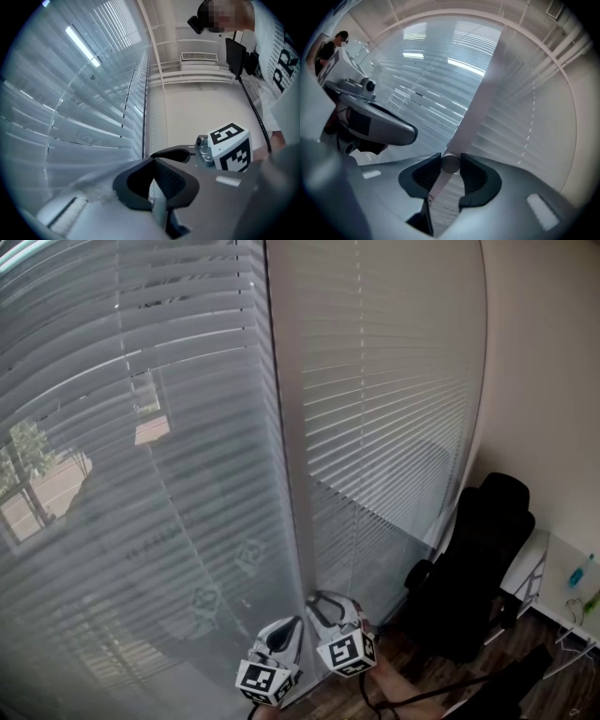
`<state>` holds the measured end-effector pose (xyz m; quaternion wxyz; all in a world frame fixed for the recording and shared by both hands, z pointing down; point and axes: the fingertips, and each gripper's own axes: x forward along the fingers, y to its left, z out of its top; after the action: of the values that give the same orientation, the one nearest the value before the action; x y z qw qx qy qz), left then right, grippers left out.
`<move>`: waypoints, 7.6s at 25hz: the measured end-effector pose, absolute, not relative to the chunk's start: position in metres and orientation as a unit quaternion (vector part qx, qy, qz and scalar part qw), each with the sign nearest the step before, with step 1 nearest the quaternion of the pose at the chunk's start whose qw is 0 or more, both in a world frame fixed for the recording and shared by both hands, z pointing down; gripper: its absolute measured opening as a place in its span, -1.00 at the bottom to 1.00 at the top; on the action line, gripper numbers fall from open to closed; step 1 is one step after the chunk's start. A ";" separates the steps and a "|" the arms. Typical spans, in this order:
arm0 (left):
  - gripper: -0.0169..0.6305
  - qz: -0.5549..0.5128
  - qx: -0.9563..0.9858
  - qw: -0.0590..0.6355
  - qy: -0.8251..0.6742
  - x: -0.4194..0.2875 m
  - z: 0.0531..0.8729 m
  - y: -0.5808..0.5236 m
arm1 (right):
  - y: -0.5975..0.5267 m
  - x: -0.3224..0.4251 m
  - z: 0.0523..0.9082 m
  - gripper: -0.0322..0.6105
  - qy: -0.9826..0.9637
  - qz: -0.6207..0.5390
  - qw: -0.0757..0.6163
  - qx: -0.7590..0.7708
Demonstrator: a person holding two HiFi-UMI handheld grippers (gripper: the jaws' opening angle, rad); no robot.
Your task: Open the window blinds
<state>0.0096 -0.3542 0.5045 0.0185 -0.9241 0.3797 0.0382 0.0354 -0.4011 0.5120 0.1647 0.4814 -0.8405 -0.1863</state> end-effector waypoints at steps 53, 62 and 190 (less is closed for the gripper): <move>-0.97 0.046 -0.923 0.011 0.381 0.009 0.506 -0.358 | -0.405 0.038 0.516 -0.48 -0.850 -0.168 0.166 0.471; -0.97 0.046 -0.922 0.008 0.385 0.007 0.507 -0.360 | -0.406 0.041 0.518 -0.48 -0.869 -0.090 0.104 0.475; -0.97 0.053 -0.925 0.006 0.375 0.001 0.504 -0.356 | -0.411 0.047 0.516 -0.48 -0.879 0.059 -0.012 0.474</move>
<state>0.0009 -0.3563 0.5038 0.0064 -0.9253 0.3754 0.0535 0.0471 -0.4108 0.5164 -0.0120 0.4738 -0.8786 0.0594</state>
